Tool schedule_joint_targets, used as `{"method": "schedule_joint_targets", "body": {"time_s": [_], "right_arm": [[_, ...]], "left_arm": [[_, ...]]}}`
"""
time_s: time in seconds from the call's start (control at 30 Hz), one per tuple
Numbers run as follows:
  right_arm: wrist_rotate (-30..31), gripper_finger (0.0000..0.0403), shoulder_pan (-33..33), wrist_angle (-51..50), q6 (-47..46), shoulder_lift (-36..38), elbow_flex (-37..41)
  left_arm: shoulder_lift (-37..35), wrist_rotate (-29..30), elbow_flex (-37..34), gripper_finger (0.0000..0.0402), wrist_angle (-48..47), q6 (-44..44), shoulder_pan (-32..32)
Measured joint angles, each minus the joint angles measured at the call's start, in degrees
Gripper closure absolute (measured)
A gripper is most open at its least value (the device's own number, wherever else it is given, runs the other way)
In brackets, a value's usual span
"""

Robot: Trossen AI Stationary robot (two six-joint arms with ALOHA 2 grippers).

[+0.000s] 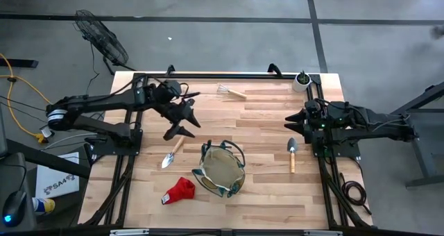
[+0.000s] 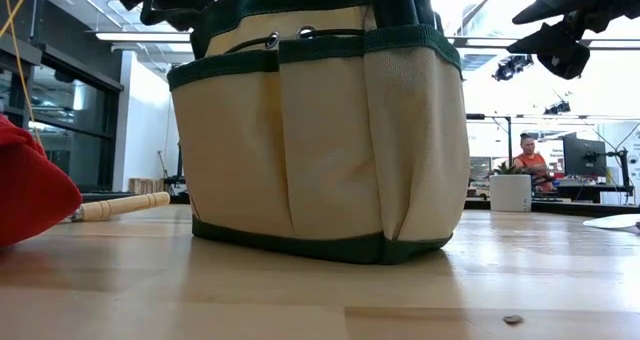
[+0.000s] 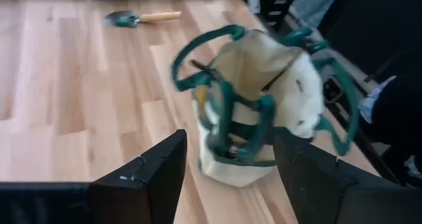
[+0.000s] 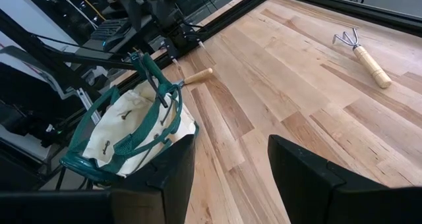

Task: Pick & Place Garden tools in Gardening bag
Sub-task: Put the green shear scissors into the light brown gardening bag

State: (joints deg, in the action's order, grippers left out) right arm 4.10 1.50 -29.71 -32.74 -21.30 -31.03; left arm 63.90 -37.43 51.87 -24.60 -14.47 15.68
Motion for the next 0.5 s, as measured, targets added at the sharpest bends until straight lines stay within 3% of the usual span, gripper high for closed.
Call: {"method": "schedule_joint_targets", "body": {"time_s": [0.33, 0.5], "right_arm": [[0.1, 0.0219, 0.0, 0.0, 0.0, 0.0, 0.0], [0.2, 0.0219, 0.0, 0.0, 0.0, 0.0, 0.0]], "left_arm": [[-0.7, -0.5, -4.9, 0.0183, 10.0, -0.1, -4.7], [-0.6, 3.3, -8.7, 0.0183, 15.2, 1.1, -6.5]]}}
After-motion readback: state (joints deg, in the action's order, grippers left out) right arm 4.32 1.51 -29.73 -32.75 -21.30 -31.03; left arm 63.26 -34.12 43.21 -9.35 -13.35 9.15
